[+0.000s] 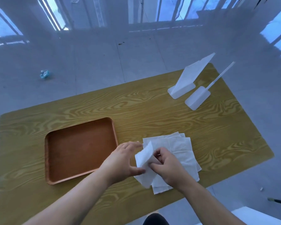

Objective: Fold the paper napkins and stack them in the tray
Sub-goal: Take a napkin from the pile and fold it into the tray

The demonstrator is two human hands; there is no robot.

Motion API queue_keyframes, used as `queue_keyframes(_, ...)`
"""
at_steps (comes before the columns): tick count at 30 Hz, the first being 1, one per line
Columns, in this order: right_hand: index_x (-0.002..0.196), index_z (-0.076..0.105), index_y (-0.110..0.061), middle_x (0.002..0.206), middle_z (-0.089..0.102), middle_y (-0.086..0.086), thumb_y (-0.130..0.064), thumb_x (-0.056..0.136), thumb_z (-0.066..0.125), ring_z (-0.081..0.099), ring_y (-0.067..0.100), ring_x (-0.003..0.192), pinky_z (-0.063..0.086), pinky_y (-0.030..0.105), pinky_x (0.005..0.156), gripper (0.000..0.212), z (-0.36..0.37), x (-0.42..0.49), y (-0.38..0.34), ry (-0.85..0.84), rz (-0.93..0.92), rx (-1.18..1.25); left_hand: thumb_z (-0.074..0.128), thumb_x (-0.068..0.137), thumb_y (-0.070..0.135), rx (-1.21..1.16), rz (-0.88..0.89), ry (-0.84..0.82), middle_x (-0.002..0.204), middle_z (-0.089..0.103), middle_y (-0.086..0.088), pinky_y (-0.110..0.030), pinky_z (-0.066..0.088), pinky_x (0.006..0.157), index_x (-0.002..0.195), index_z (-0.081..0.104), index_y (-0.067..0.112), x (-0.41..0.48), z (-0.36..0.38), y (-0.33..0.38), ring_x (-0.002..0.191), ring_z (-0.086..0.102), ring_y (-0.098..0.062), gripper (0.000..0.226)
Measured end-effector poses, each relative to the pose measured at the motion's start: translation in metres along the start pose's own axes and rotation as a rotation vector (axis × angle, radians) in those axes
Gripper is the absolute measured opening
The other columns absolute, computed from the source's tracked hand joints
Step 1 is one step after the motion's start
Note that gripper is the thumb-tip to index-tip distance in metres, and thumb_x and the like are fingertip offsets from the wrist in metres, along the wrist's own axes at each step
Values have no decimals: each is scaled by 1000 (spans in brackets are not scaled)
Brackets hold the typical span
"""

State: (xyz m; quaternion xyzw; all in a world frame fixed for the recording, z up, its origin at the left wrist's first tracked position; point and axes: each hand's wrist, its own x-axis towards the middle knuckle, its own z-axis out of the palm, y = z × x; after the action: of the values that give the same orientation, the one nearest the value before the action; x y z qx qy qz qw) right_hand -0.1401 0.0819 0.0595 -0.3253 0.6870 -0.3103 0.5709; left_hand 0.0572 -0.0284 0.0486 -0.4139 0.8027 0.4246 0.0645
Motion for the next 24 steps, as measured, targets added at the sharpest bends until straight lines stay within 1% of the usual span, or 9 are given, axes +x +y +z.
queue_keyframes(3, 151, 33, -41, 64, 53, -4, -18, 89, 69, 53, 10, 65, 47, 28, 67, 75, 0, -6, -23, -11, -80, 69, 78, 66, 68, -141, -58, -23, 135, 50, 31, -22, 38, 104, 139, 52, 52, -2, -20, 10, 131, 46, 4, 79)
queue_keyframes(6, 163, 2, -45, 74, 62, 15, -20, 88, 70, 63, 17, 78, 53, 32, 83, 105, 1, -8, -44, -9, -103, 143, 77, 67, 59, -394, -104, 7, 123, 72, 26, -27, 51, 102, 117, 69, 47, -5, -29, 19, 118, 63, 3, 52)
queue_keyframes(8, 166, 7, -36, 88, 66, 28, -15, 89, 70, 68, 21, 89, 55, 32, 93, 102, 2, -5, -55, 5, -100, 184, 78, 71, 47, -567, -109, 52, 104, 80, 15, -35, 58, 94, 103, 76, 42, -9, -34, 21, 99, 73, -3, 32)
queue_keyframes(12, 159, 28, -38, 98, 78, 12, -2, 94, 71, 75, 18, 101, 55, 30, 94, 85, 10, 5, -72, -5, -71, 227, 75, 79, 32, -733, -131, 136, 82, 80, 4, -32, 54, 67, 91, 79, 35, -24, -52, 16, 69, 68, -9, 13)
queue_keyframes(14, 136, 62, -40, 98, 79, -1, -12, 86, 76, 75, 15, 96, 57, 25, 86, 59, 17, 12, -84, -29, -63, 130, 75, 81, 29, -860, -157, 159, 84, 77, -14, -37, 51, 69, 90, 79, 25, -34, -64, 11, 71, 63, -19, 11)
queue_keyframes(16, 105, 79, -40, 98, 80, -10, -27, 78, 79, 74, 9, 93, 58, 23, 82, 30, 28, 17, -99, -83, -84, 4, 75, 80, 27, -938, -150, 190, 85, 76, -13, -34, 53, 70, 89, 79, 21, -45, -79, 3, 76, 64, -19, 11)
queue_keyframes(18, 100, 82, -35, 110, 79, -9, -36, 73, 84, 74, 9, 104, 58, 35, 97, 27, 41, 25, -114, -99, -77, -27, 76, 78, 24, -1004, -130, 209, 84, 76, -5, -26, 53, 66, 87, 79, 17, -56, -95, -6, 76, 67, -15, 12)
queue_keyframes(21, 114, 79, -11, 121, 77, 16, -30, 79, 84, 71, 31, 116, 51, 52, 111, 40, 65, 39, -130, -236, -34, 76, 80, 80, 20, -1253, -154, 224, 94, 78, -15, -30, 59, 65, 102, 77, 7, -76, -115, -26, 81, 75, -23, 25)
queue_keyframes(24, 121, 72, 2, 119, 74, 31, -14, 90, 77, 72, 38, 103, 58, 53, 95, 35, 96, 53, -139, -293, 26, 250, 84, 87, 24, -1284, -202, 223, 107, 79, -19, -36, 62, 73, 117, 75, 6, -95, -123, -50, 94, 77, -30, 36)
